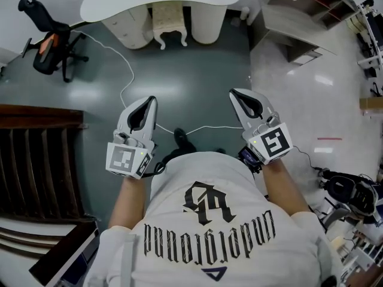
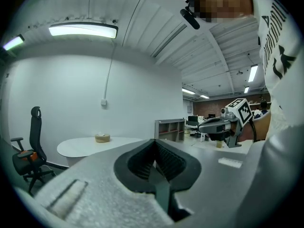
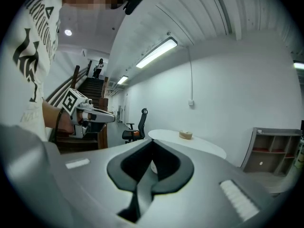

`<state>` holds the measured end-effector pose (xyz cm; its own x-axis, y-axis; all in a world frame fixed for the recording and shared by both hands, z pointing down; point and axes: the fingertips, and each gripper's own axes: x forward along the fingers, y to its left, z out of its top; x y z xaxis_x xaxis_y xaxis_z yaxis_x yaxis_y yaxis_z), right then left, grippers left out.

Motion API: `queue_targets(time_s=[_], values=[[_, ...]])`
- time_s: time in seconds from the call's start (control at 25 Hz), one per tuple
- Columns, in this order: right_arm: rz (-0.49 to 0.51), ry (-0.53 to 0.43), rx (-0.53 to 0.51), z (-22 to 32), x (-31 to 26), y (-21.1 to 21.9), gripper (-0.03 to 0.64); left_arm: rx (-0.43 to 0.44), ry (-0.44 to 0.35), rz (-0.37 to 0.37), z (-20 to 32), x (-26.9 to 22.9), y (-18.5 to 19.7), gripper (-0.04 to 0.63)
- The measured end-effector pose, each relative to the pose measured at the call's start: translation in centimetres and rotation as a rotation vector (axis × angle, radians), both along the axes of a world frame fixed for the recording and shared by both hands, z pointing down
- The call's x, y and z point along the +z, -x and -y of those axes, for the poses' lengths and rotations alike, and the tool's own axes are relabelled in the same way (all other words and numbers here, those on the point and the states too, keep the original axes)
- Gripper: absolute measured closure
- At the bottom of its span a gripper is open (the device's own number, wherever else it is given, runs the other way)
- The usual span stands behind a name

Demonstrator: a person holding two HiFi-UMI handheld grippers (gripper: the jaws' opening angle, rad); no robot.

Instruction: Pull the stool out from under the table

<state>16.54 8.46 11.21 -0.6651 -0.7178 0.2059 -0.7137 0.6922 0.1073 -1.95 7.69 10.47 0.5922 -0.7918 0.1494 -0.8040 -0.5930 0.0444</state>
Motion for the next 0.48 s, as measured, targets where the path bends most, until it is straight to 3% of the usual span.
queue_targets(time_s=[0.24, 0.48], values=[[-0.006, -0.002, 0.025, 3.0, -0.4, 5.3, 0.617, 0.007, -0.004, -0.005, 2.7, 0.0, 6.2, 0.589], [-0.011, 0.001, 0.042, 4.8, -0.1, 8.1, 0.617, 0.014, 0.0, -0.012, 4.1, 0.4, 9.8, 0.589]])
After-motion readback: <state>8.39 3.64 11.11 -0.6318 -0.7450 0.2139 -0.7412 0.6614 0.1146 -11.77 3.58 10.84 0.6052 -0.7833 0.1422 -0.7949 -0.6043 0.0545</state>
